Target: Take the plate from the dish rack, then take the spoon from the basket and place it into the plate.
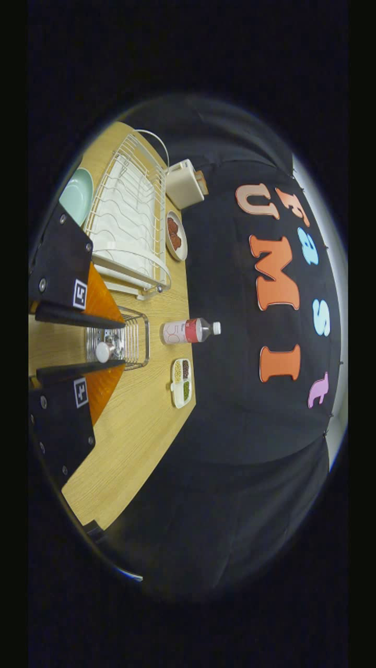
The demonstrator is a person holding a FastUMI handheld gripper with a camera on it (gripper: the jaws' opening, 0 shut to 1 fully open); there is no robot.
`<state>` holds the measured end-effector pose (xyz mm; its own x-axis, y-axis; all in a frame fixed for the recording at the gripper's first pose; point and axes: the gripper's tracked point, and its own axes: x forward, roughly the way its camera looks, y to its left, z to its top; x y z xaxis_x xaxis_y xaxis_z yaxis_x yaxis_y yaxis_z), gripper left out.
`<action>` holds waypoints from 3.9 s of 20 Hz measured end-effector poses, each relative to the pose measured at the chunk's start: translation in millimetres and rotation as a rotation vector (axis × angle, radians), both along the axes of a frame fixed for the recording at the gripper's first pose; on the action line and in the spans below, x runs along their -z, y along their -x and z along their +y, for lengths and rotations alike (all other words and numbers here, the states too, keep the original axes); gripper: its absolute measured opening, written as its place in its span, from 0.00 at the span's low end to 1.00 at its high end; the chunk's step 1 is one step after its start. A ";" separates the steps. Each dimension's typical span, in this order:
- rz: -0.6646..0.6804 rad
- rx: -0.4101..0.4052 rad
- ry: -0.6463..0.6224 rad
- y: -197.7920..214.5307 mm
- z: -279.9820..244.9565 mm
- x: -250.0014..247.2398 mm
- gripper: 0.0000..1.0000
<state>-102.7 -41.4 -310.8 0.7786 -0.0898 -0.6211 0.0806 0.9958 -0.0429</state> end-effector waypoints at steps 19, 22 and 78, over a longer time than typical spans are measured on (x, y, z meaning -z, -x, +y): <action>-0.046 -0.103 0.054 -16.6 21.9 -106.5 0.12; -0.062 -0.139 0.050 -11.8 37.4 -130.2 0.12; 0.372 -0.432 -0.298 136.6 154.9 -4.2 0.26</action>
<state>-239.3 113.6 -306.7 0.4337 0.4018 -0.8065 -0.2979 0.9087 0.2924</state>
